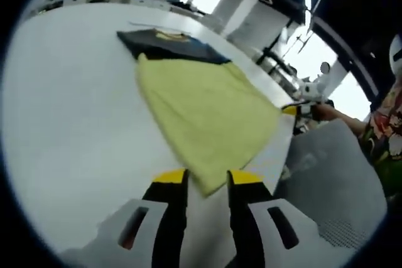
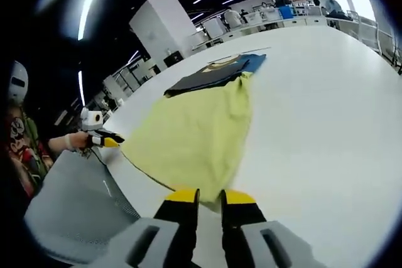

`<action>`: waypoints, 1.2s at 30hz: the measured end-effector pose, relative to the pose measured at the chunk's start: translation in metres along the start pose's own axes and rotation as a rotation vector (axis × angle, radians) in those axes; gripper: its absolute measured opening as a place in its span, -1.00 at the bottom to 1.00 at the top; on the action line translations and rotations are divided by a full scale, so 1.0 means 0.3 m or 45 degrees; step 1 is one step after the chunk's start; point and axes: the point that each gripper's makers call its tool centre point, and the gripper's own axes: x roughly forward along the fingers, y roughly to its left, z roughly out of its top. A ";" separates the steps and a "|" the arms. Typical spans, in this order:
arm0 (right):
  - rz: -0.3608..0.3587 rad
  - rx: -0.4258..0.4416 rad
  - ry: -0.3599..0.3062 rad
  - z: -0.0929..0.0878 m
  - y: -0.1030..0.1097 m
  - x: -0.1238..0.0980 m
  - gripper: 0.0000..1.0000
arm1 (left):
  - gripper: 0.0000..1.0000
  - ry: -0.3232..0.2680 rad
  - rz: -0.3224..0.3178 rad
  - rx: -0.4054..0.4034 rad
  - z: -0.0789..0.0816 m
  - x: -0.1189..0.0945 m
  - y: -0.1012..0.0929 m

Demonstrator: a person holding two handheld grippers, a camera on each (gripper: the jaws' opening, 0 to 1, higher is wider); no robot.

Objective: Fold the garment on the visible template until the final outline fits inside the template.

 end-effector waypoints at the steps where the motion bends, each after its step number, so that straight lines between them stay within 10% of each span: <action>1: -0.002 0.006 0.001 -0.003 -0.004 0.001 -0.88 | -0.71 -0.002 0.005 -0.009 -0.003 0.006 0.004; 9: 0.017 0.047 -0.006 -0.008 0.005 0.011 -1.00 | -0.98 0.004 0.026 -0.037 -0.010 0.014 0.014; 36: 0.093 0.136 0.045 -0.085 0.093 -0.069 -1.00 | -1.00 0.095 -0.051 -0.150 -0.120 -0.058 -0.059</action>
